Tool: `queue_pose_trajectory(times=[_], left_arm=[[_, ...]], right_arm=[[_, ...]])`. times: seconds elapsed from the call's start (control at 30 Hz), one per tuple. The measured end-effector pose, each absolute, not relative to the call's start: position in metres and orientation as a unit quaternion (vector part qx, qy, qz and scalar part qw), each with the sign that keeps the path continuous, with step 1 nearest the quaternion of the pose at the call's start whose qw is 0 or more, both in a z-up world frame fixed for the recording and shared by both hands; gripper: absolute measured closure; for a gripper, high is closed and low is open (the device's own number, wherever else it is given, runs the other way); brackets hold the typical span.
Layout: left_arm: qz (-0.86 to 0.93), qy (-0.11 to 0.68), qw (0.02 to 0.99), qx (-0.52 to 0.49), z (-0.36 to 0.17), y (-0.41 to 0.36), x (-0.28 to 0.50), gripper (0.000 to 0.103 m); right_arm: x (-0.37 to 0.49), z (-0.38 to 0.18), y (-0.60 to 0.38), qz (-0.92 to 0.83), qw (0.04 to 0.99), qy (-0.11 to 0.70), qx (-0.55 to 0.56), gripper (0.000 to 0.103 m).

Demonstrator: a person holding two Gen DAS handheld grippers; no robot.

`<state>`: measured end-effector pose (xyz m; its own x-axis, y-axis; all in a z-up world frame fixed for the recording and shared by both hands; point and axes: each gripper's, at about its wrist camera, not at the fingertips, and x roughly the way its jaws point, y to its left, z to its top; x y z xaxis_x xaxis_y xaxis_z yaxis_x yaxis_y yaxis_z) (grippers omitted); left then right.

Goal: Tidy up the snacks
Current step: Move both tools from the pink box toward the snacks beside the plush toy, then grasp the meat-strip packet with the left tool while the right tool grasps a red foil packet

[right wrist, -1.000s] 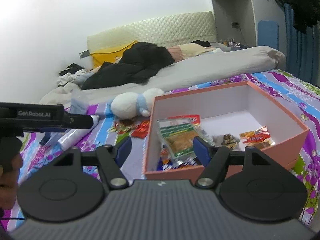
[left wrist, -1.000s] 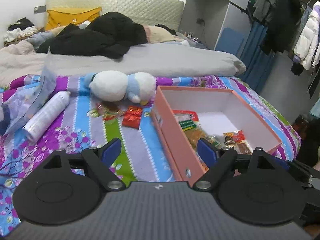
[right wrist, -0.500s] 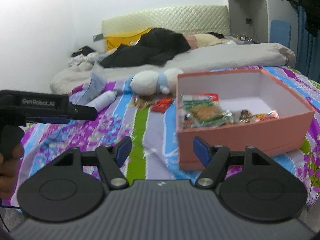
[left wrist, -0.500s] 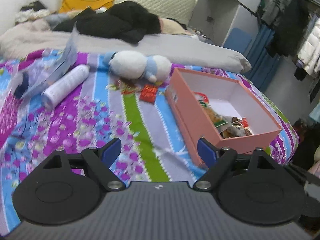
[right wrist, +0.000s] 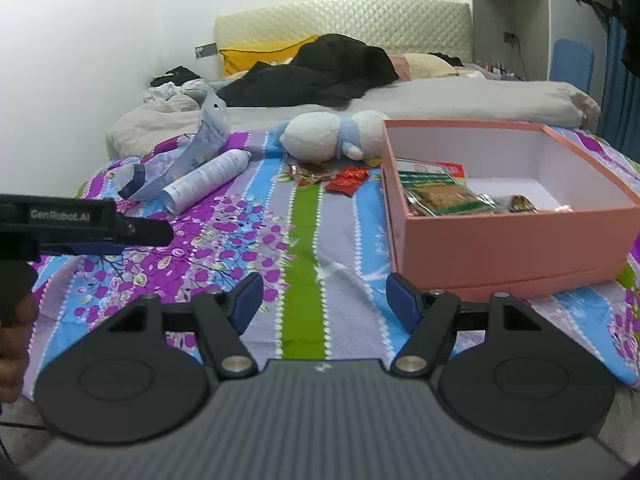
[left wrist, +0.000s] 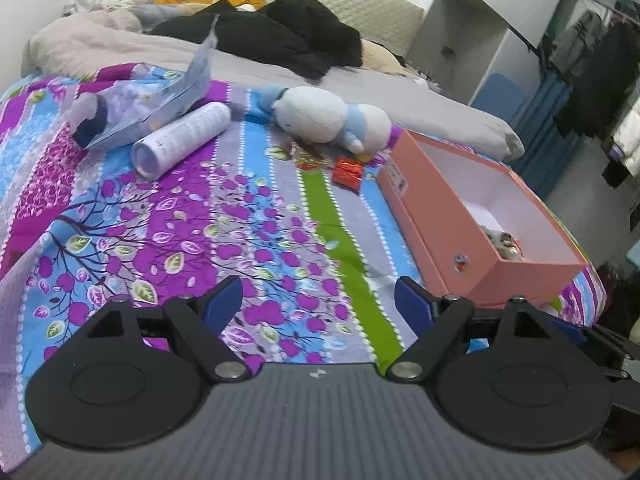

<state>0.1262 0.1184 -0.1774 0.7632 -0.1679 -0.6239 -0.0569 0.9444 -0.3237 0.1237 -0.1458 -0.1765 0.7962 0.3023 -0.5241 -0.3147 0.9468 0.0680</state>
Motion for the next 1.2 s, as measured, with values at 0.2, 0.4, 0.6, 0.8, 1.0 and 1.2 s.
queue_pose_trajectory(times=[0.2,0.4,0.6,0.8,1.0,1.2], left_arm=[[-0.034,0.345,0.920,-0.183,-0.205,0.137,0.162,0.017],[-0.042,0.354,0.912,-0.205,-0.233,0.152,0.228,0.017],[-0.065,0.354,0.897,-0.257,-0.257,0.174,0.302,0.017],[-0.097,0.357,0.881,-0.295,-0.281,0.181,0.380,0.018],[-0.108,0.352,0.883,-0.292,-0.305,0.173,0.425,0.021],[-0.118,0.337,0.874,-0.330,-0.317,0.181,0.461,0.030]], right_arm=[[0.153,-0.193,-0.117,0.173,0.944,0.280,-0.040,0.034],[0.197,-0.211,-0.086,0.178,0.946,0.268,-0.051,0.034],[0.259,-0.238,-0.060,0.159,0.951,0.256,-0.065,0.034],[0.319,-0.269,-0.037,0.119,0.957,0.235,-0.119,0.038],[0.361,-0.288,-0.023,0.086,0.948,0.236,-0.196,0.047],[0.382,-0.298,-0.012,0.078,0.938,0.222,-0.255,0.048]])
